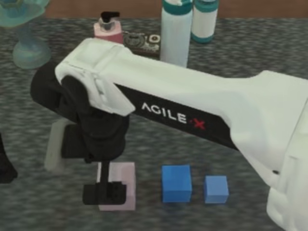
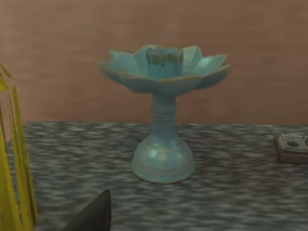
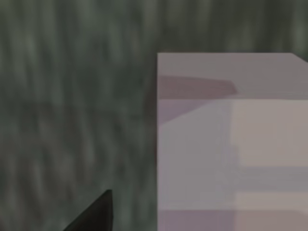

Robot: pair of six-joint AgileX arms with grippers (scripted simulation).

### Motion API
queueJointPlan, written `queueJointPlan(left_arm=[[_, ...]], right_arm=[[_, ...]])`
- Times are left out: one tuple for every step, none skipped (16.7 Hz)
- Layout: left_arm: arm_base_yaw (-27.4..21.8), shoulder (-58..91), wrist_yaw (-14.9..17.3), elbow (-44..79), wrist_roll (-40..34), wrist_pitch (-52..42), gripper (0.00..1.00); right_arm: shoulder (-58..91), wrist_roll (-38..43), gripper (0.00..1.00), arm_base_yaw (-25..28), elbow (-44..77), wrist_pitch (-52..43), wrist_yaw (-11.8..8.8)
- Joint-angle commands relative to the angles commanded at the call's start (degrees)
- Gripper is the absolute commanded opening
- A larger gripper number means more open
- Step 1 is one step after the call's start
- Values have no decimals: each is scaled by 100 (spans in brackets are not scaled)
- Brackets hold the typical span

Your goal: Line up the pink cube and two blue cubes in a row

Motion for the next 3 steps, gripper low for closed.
queueJointPlan(left_arm=[[0, 0, 0, 0, 0, 0, 100], [0, 0, 0, 0, 0, 0, 100], [0, 0, 0, 0, 0, 0, 100]], right_arm=[[-6, -3, 100, 5, 126, -131, 1], [-12, -3, 100, 6, 191, -199, 1], [-13, -3, 100, 7, 203, -212, 0]])
